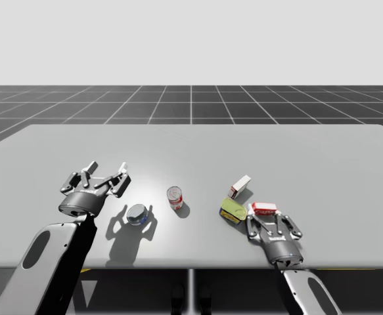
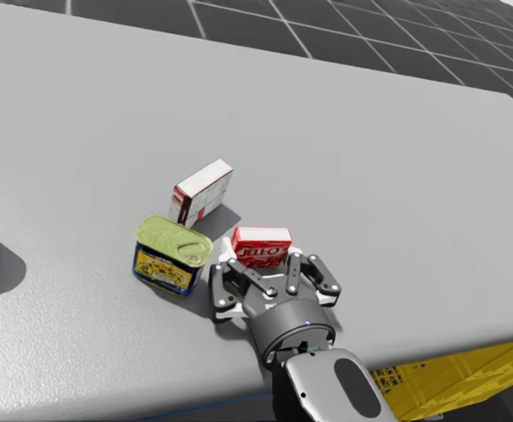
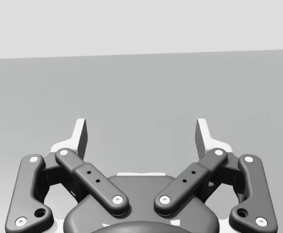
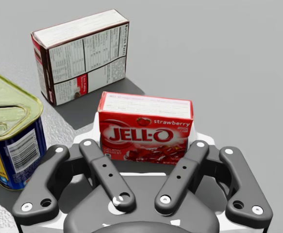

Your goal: Pick up the gelatin box and lift it.

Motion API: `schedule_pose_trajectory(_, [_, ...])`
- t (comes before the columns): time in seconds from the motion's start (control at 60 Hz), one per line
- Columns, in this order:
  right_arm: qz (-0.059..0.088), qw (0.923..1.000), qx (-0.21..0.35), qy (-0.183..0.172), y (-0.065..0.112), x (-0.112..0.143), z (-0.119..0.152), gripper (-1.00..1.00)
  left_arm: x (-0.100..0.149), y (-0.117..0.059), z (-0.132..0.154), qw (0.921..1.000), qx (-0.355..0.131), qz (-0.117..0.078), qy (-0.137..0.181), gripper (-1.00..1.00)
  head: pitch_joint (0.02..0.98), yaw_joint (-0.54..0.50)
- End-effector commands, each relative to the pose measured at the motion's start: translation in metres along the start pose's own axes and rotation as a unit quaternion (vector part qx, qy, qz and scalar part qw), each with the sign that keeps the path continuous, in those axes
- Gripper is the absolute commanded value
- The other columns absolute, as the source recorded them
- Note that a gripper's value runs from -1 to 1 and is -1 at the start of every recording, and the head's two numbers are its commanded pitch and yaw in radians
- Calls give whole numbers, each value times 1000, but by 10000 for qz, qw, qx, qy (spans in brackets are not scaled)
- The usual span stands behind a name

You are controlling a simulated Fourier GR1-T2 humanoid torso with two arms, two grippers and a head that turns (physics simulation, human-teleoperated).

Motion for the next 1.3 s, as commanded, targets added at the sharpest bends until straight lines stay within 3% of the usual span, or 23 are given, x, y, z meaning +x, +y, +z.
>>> schedule_pose_trajectory(0.017, [-131,9990,-380,208,-3,-10,2,1000,-1,0,0,10000,-5,-4,11,-1000,762,-428])
schedule_pose_trajectory(0.283, [-152,9990,-396,174,-3,-11,2,1000,-2,-1,0,10000,-9,-11,35,-1000,546,-456])
schedule_pose_trajectory(0.667, [-117,9986,-502,-122,-4,-2,4,1000,-1,-1,0,10000,-9,23,23,-1000,479,-467])
schedule_pose_trajectory(0.7, [-51,9984,-525,-192,-6,3,5,1000,-1,-1,0,10000,-8,27,19,-1000,479,-468])
schedule_pose_trajectory(0.917, [37,9963,-618,-601,-14,37,10,1000,1,1,1,10000,-1,58,-3,-1000,481,-470])
schedule_pose_trajectory(1.183, [209,9860,-732,-1485,-15,105,26,1000,3,3,1,10000,3,92,-28,-1000,470,-473])
schedule_pose_trajectory(1.3, [156,9805,-748,-1809,-14,131,32,1000,3,3,1,9999,21,98,-21,-1000,462,-471])
